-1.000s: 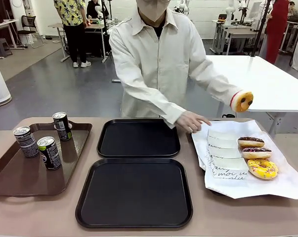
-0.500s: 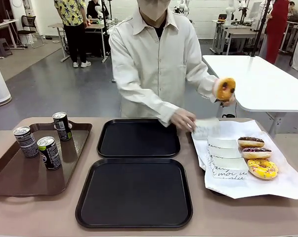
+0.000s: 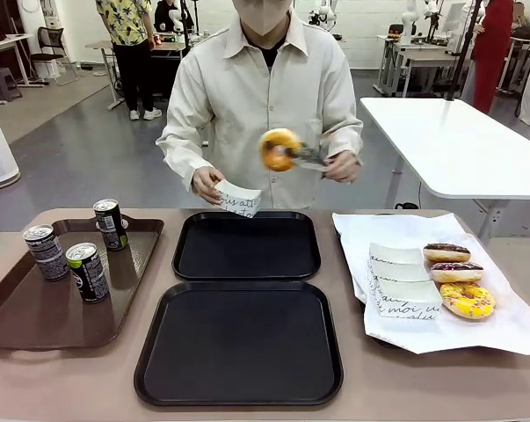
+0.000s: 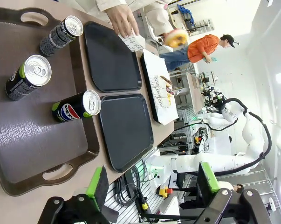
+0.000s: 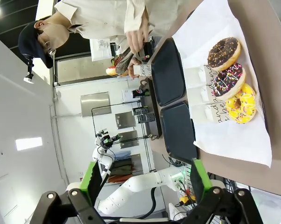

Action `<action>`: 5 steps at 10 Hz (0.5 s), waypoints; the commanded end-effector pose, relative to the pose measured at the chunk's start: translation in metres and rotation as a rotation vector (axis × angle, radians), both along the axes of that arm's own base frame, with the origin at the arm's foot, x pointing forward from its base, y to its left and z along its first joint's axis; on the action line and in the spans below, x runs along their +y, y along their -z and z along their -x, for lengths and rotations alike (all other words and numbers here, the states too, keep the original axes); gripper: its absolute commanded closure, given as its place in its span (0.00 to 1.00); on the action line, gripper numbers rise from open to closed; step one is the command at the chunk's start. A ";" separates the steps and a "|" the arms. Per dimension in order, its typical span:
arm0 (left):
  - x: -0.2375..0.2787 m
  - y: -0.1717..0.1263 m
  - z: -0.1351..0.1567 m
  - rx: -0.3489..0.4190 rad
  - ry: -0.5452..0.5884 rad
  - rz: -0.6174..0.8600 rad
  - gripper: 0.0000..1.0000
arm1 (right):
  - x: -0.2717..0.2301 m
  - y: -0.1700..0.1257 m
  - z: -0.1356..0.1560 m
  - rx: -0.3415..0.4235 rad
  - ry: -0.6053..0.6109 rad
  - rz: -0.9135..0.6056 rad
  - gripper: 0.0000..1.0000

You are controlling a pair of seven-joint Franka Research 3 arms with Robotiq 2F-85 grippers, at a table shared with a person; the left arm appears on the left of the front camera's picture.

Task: Set up donuts and drinks on trays.
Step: Pick up one Pepsi coke and place it on the Flat Tray.

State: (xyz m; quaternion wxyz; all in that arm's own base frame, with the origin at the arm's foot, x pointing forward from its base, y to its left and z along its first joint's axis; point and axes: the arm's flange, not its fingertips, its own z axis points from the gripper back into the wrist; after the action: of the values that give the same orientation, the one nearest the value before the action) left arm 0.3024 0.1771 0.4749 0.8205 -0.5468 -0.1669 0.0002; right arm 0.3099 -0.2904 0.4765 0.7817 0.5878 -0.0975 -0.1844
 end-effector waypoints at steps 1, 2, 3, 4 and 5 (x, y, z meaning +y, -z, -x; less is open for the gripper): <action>-0.001 0.000 0.002 -0.024 -0.001 0.019 0.00 | 0.000 0.000 -0.001 -0.012 0.008 -0.019 0.00; -0.001 0.000 0.002 -0.024 -0.001 0.019 0.00 | 0.000 0.000 -0.001 -0.012 0.008 -0.019 0.00; -0.001 0.000 0.002 -0.024 -0.001 0.019 0.00 | 0.000 0.000 -0.001 -0.012 0.008 -0.019 0.00; 0.000 0.000 0.000 0.000 0.000 0.000 0.00 | 0.000 0.000 -0.001 -0.012 0.008 -0.019 0.00; -0.022 -0.010 0.003 0.069 0.011 -0.244 0.00 | 0.000 0.000 -0.001 -0.012 0.008 -0.019 0.00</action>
State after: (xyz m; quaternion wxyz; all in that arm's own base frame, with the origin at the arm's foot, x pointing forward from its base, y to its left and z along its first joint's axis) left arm 0.3045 0.1726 0.4761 0.8425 -0.5154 -0.1569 -0.0052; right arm 0.3100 -0.2903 0.4764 0.7816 0.5879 -0.0974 -0.1843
